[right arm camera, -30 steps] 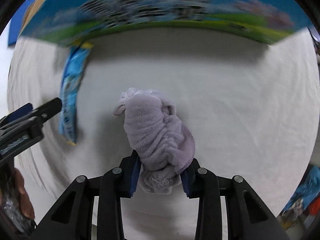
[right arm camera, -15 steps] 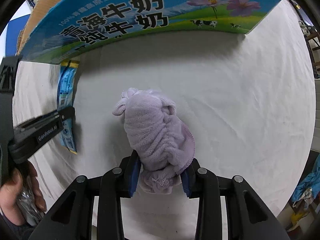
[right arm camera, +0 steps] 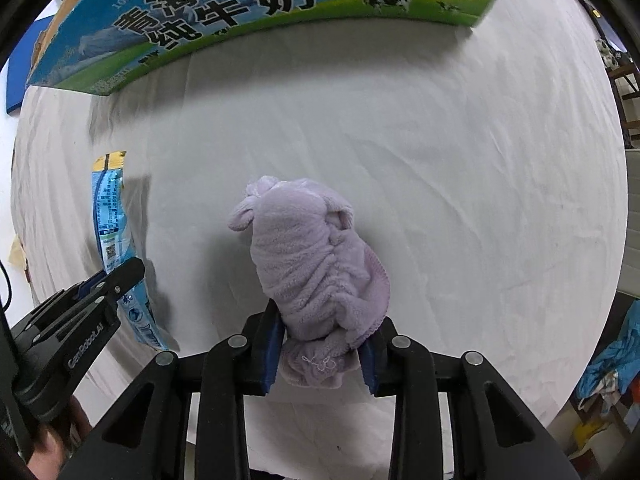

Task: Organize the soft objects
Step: 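Grasp the blue stick packet with the left tool while the right tool grasps the lilac towel, then carry the packet and towel into the box and open both tools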

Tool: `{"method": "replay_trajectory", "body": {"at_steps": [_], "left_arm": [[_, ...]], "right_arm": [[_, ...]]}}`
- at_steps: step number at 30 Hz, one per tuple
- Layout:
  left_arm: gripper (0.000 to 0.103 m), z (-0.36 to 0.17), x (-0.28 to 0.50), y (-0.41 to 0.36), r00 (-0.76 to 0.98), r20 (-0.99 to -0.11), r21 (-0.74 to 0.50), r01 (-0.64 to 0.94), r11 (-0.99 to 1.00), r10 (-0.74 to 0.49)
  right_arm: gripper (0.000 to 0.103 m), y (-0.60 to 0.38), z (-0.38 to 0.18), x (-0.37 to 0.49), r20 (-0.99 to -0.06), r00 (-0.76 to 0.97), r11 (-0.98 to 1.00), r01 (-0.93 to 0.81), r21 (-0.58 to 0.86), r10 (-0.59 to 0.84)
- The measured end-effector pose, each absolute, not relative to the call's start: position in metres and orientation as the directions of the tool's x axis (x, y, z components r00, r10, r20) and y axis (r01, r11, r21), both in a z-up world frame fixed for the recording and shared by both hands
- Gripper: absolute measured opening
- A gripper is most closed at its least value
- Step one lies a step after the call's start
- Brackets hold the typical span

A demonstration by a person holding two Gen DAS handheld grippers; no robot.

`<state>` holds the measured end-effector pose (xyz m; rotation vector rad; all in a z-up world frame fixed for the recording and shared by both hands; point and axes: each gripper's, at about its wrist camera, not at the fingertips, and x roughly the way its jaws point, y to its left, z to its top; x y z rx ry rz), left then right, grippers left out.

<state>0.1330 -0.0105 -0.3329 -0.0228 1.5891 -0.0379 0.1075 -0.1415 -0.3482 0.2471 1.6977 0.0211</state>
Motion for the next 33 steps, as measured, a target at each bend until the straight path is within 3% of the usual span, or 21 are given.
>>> {"method": "replay_trajectory", "body": {"at_steps": [7,12,19,33], "left_arm": [[0.016,-0.273,0.128,-0.041,0.058,-0.994,-0.091,0.041,0.995,-0.093],[0.016,-0.219,0.13,-0.05,0.126,-0.981,-0.138,0.065,0.988,-0.145],[0.016,-0.159,0.139,-0.003,0.24,-0.955,-0.156,0.092,0.984,-0.173],[0.016,-0.124,0.173,-0.002,0.311,-0.93,-0.177,0.095,0.98,-0.198]], "right_arm": [[0.029,-0.137,-0.321,0.11,-0.977,-0.076,0.973,0.133,0.188,0.199],[0.029,-0.153,-0.27,0.116,-0.974,-0.007,0.97,0.092,0.226,0.228],[0.029,-0.164,-0.197,0.122,-0.967,0.121,0.971,0.064,0.232,0.223],[0.029,-0.159,-0.147,0.13,-0.938,0.23,0.96,0.046,0.277,0.259]]}}
